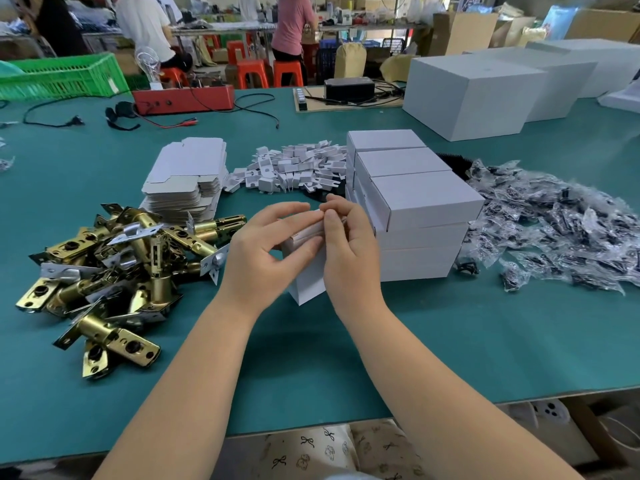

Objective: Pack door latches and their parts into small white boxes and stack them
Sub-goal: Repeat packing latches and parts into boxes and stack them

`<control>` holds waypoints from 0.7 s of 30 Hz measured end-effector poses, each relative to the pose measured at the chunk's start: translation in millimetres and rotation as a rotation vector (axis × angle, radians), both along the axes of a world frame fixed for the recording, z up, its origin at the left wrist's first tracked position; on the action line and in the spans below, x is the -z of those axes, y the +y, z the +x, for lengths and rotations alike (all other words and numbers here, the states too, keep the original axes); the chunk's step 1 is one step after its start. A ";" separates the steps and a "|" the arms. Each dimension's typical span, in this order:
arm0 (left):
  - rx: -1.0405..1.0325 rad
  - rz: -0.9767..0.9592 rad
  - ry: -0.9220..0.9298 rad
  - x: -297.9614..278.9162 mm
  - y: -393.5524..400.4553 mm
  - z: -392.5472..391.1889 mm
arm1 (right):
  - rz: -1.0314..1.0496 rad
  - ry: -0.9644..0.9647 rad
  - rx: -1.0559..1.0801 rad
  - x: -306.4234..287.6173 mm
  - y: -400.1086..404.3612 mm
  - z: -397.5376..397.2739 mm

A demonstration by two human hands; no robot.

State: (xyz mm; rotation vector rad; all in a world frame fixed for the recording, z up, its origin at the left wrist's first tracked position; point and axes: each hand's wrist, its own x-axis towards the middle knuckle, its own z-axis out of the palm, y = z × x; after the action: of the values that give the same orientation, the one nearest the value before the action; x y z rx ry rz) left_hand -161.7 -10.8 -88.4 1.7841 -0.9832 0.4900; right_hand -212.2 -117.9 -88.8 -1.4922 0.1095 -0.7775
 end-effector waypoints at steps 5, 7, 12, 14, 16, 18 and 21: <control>-0.001 -0.015 -0.037 1.2 -1.5 0.7 | -0.064 0.010 -0.039 8.4 -5.0 -5.2; -0.048 0.009 -0.141 2.6 -4.2 0.4 | -0.116 0.046 -0.010 10.7 -2.8 -6.1; -0.067 0.052 -0.208 3.8 -1.0 5.8 | -0.127 0.093 0.000 19.3 2.0 -6.4; -0.053 0.029 -0.123 5.8 0.6 9.2 | -0.138 0.178 -0.011 22.5 -0.6 -5.8; -0.092 -0.075 0.063 6.9 1.3 11.1 | -0.173 0.312 -0.020 24.9 -4.0 -4.6; -0.195 -0.192 0.311 8.2 3.2 17.4 | -0.267 0.442 -0.071 25.5 -3.8 -3.7; -0.330 -0.305 0.657 9.2 8.3 27.2 | -0.369 0.502 -0.089 25.5 4.4 -6.3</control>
State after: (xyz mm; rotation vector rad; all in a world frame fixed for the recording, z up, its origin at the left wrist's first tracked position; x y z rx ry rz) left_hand -134.4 -2.4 -97.6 1.6596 -0.1494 0.2063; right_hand -218.5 -113.6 -114.3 -2.0086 0.2858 -0.3461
